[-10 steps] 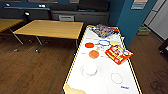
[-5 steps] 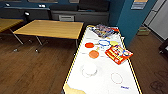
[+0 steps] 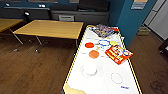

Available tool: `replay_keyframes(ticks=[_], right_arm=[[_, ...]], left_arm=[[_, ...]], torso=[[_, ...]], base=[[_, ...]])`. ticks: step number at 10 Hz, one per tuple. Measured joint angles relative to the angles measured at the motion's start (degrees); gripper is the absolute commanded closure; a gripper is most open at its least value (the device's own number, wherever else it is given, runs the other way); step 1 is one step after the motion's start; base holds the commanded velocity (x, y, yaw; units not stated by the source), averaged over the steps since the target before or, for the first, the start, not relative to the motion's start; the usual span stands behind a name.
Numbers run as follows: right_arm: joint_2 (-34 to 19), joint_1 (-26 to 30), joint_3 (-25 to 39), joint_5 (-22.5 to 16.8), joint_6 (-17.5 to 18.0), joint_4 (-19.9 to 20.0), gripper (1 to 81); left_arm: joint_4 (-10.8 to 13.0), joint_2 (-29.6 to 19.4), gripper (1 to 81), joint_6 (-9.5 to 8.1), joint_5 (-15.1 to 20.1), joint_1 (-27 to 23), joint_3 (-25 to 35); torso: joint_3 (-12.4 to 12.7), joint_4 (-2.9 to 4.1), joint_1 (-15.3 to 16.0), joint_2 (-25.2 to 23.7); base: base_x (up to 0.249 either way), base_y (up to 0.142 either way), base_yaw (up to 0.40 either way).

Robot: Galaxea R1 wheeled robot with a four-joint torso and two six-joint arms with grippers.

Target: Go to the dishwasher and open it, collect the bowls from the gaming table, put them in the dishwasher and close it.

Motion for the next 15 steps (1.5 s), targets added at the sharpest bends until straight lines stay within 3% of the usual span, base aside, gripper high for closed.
replay_keyframes(ticks=[2, 5, 7, 10, 13, 15], right_arm=[[0.1, 0.3, 0.0, -0.1, 0.0, 0.0, 81.1], [0.3, 1.1, 0.0, -0.7, 0.1, 0.0, 81.1], [0.3, 1.6, 0.0, -1.3, 0.1, 0.1, 81.1], [0.6, 2.6, 0.1, -2.6, 0.2, 0.1, 81.1], [1.2, 3.3, 0.4, -3.4, 0.4, 0.1, 81.1], [1.3, 3.3, 0.4, -3.4, 0.5, 0.1, 81.1]], left_arm=[[-3.9, -1.0, 1.0, -0.15, 3.1, -7.2, 0.1], [-8.4, -0.4, 1.0, -0.78, 10.8, -17.7, -1.1], [-10.1, -0.3, 1.0, -3.19, 15.7, -24.2, -2.4], [-11.1, 1.0, 1.0, -10.7, 21.9, -32.9, -4.1], [-11.4, 6.1, 1.0, -18.16, 27.7, -39.8, -10.1], [-11.4, 9.8, 1.0, -21.22, 30.1, -41.3, -14.3]], torso=[[0.0, 0.0, 0.0, 0.0], [0.0, 0.0, 0.0, 0.0], [0.0, 0.0, 0.0, 0.0], [0.0, 0.0, 0.0, 0.0], [0.0, 0.0, 0.0, 0.0], [0.0, 0.0, 0.0, 0.0]], base=[[0.0, 0.0, 0.0], [0.0, 0.0, 0.0], [0.0, 0.0, 0.0], [0.0, 0.0, 0.0], [0.0, 0.0, 0.0], [0.0, 0.0, 0.0]])
